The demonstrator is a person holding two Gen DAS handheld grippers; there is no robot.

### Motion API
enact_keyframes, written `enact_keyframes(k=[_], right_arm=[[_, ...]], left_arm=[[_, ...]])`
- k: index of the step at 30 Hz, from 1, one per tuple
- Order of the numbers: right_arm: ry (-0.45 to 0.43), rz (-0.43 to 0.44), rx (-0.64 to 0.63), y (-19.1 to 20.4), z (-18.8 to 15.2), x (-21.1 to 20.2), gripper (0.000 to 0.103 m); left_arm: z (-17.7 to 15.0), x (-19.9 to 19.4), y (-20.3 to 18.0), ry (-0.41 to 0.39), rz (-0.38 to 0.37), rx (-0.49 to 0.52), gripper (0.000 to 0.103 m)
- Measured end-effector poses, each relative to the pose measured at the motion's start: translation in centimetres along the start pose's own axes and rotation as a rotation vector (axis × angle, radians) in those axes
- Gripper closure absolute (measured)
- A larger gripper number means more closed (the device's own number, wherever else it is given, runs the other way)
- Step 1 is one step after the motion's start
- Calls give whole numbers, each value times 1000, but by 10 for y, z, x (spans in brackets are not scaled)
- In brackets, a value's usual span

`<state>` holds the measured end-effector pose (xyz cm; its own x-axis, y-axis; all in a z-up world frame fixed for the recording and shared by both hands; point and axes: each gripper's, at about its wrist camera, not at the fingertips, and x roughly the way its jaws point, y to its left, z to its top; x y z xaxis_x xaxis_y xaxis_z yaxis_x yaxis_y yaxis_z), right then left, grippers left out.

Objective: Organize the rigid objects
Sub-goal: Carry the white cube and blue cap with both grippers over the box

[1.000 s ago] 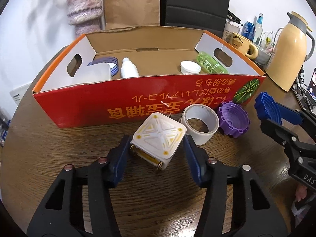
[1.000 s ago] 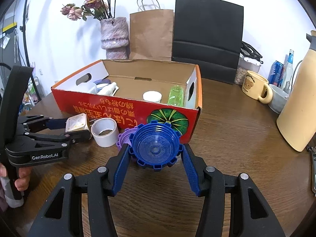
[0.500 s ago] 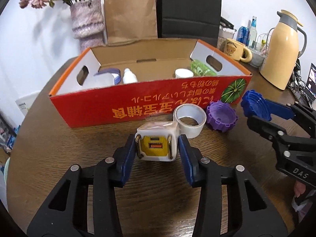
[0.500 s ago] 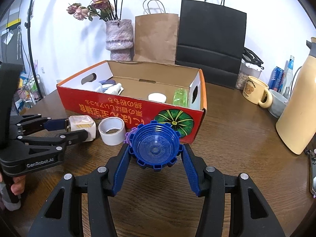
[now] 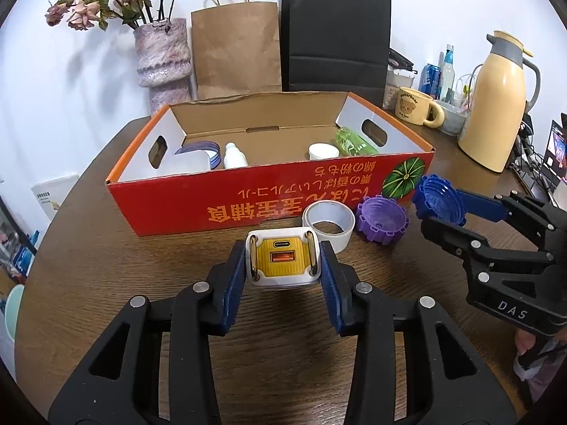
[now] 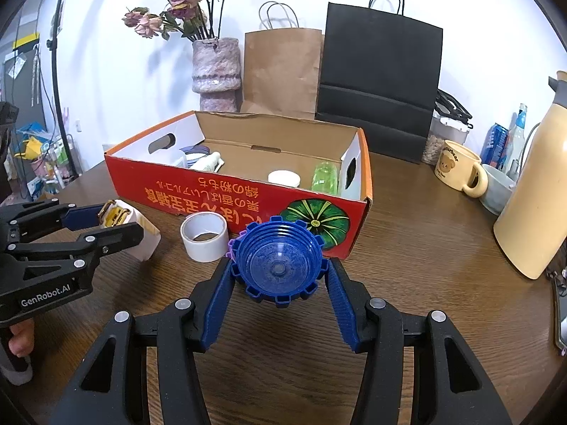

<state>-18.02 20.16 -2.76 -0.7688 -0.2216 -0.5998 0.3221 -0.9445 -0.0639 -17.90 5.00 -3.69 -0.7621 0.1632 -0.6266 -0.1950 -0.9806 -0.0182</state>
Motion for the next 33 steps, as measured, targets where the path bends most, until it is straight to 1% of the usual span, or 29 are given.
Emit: enact_keyframes(k=[5,7,13,17,24,33], right_arm=[[-16,5,-5,4,-1,-5,46],[-22,9,-9,7,0,-6,46],[-32,9,-9,10,4,-7,46],[-34,32,7,10,8,-7,46],[-45,45,11,13,21,-5,46],[-73,34,11,13,44,-3,46]], left_arm=[[3,-11,3,-38,13,-17,67],[4,-13,3,-47,30,-25,67],[9,-17,6,-66,46,-46,67],[16,-22,9,-86,52,-62,67],[34,-28,14,-112,61,-78,67],[57,-25,19,-140,78,-94,67]])
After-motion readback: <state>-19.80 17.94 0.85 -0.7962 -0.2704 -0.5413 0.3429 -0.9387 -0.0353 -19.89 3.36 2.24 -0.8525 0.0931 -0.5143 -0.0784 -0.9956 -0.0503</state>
